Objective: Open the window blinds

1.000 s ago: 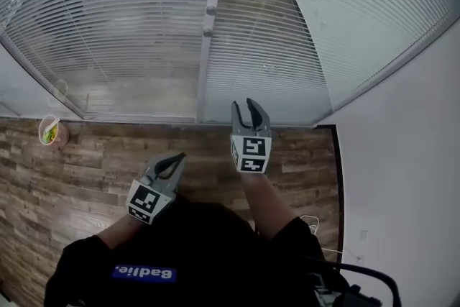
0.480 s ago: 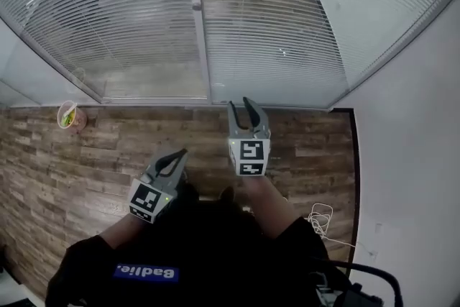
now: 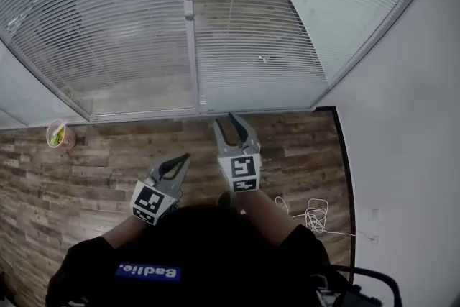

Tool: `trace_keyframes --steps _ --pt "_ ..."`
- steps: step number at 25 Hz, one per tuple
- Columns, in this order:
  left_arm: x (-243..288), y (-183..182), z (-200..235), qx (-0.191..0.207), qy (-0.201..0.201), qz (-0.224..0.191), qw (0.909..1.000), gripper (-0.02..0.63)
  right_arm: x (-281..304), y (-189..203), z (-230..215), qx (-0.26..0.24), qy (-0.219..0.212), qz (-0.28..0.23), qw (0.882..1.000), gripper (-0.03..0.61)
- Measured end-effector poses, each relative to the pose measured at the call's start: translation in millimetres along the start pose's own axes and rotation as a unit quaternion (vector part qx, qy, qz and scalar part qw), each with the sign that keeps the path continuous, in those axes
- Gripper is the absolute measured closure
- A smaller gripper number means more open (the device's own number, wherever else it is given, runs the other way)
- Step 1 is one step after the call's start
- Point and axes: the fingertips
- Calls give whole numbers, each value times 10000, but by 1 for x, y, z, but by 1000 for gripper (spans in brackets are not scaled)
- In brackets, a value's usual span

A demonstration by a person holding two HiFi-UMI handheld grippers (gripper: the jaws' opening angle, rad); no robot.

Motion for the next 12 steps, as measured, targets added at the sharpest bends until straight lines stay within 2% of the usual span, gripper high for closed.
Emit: trace_keyframes --steps 7,12 --pt "-56 19 16 -225 308 -199 9991 614 -23 -3 77 141 -53 199 9997 430" --pt "-77 33 23 -375 471 -179 9980 614 -37 7 125 159 -359 355 9986 430"
Point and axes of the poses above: the fingertips, and each gripper's own axes: x forward along the fingers, z to its left, y out of its underside, and after that the axes turned 4 degrees about -x, right-handed
